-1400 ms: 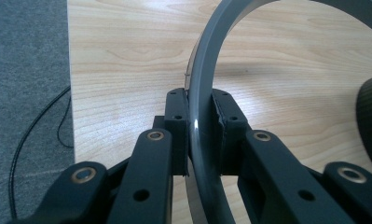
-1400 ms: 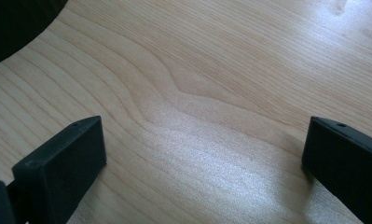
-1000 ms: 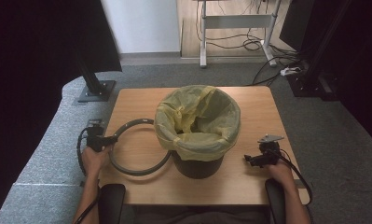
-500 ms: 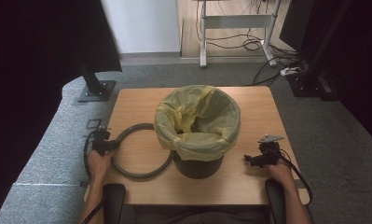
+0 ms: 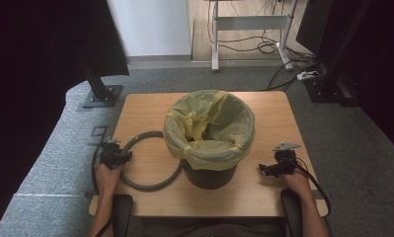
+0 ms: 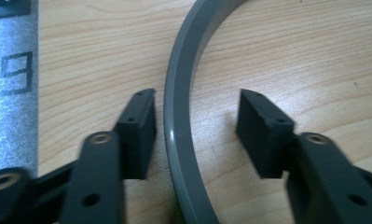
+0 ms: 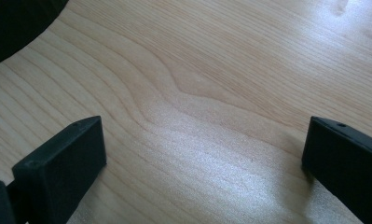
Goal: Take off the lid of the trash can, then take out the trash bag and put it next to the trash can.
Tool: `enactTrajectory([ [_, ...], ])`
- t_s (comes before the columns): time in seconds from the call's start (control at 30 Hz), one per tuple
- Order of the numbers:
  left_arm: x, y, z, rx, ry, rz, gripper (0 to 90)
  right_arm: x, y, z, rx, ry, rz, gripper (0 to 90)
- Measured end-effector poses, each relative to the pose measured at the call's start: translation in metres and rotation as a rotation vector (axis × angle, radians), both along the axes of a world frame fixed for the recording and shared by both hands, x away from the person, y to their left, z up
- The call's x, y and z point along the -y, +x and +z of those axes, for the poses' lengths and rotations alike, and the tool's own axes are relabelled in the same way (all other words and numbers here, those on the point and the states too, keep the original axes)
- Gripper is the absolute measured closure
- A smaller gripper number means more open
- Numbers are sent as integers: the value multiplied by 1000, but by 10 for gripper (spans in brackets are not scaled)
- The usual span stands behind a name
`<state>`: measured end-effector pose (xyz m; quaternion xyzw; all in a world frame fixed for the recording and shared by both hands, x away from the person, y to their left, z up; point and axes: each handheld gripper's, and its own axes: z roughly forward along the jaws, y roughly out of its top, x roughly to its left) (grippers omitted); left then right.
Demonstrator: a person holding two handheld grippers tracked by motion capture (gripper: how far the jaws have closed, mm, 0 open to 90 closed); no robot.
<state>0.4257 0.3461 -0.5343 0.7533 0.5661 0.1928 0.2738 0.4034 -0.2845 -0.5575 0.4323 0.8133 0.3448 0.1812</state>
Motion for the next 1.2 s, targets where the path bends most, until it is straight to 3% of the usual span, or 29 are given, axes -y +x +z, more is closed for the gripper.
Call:
enactTrajectory([
  [0.23, 6, -2, -7, 18, -5, -62, 173, 0, 0, 0, 0, 0, 1, 0],
  [0.37, 7, -3, -9, 25, -5, -66, 120, 0, 0, 0, 0, 1, 0, 0],
  [0.5, 10, -1, -12, 18, -4, -73, 1, 0, 0, 0, 0, 1, 2, 0],
  [0.93, 9, -1, -12, 19, -5, -78, 0, 0, 0, 0, 0, 1, 2, 0],
  [1.2, 10, 1, -8, -15, 2, -80, 7, -1, 1, 2, -14, -10, 18, 0],
])
